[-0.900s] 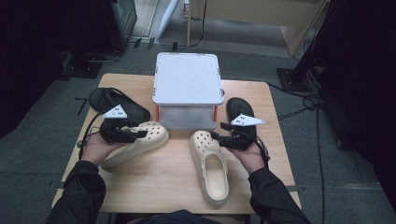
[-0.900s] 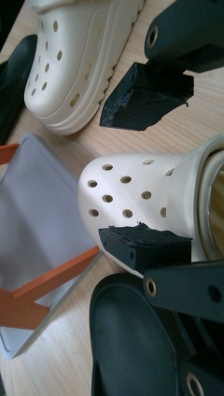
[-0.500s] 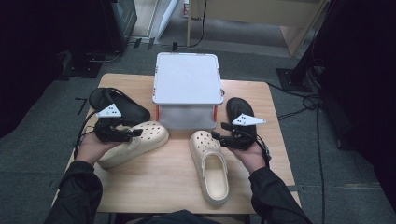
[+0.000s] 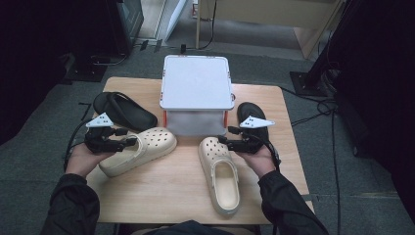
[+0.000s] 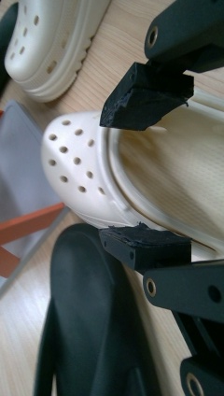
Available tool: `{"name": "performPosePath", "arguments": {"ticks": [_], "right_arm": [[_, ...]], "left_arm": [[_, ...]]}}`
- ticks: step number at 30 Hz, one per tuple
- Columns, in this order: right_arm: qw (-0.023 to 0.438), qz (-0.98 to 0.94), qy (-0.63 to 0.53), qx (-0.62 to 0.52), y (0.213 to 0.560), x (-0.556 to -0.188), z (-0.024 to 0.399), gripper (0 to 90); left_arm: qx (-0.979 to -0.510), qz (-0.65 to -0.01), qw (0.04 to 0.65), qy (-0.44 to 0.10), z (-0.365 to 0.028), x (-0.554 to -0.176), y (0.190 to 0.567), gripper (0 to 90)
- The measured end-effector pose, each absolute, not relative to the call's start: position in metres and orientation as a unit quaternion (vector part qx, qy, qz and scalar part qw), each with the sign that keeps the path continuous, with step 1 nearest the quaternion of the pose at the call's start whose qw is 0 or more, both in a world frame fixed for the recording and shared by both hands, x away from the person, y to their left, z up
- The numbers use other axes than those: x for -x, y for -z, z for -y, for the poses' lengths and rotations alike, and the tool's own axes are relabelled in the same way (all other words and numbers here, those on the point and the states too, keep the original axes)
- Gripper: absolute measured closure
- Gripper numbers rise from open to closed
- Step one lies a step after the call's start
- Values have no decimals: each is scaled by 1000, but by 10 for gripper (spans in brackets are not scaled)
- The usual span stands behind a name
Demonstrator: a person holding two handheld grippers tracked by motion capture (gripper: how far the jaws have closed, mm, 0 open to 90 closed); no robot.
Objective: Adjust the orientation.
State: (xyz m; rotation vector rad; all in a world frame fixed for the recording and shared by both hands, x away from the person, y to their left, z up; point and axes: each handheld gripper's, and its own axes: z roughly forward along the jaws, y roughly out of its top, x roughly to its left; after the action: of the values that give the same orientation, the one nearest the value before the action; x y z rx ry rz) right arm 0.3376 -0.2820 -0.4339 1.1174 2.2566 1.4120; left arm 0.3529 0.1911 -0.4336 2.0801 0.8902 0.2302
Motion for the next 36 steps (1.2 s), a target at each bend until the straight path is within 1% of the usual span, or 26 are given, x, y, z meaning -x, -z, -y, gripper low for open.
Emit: {"name": "performPosePath", "arguments": {"ticks": [3, 10, 16, 19, 24, 29, 32, 36], "right_arm": [[128, -777, -486, -380, 434, -339, 280, 392], [127, -777, -486, -379, 435, -339, 280, 392], [128, -770, -495, -382, 433, -339, 280, 395], [127, -774, -491, -379, 434, -338, 279, 395], [135, -767, -506, -372, 427, -334, 275, 402], [132, -769, -522, -345, 408, -325, 251, 445], [119, -785, -513, -327, 404, -321, 228, 464], [108, -794, -503, -324, 401, -318, 212, 483]], "left_arm": [[-826, -349, 433, -89, -194, -352, 435, 408], [-833, -360, 412, -78, -203, -358, 446, 410], [-835, -368, 404, -62, -207, -366, 455, 442], [-836, -372, 400, -50, -205, -367, 457, 469], [-836, -370, 401, -53, -204, -364, 455, 462], [-831, -378, 405, -49, -203, -362, 454, 458], [-826, -385, 411, -37, -203, -361, 455, 474], [-826, -383, 412, -37, -203, -360, 455, 462]]}}
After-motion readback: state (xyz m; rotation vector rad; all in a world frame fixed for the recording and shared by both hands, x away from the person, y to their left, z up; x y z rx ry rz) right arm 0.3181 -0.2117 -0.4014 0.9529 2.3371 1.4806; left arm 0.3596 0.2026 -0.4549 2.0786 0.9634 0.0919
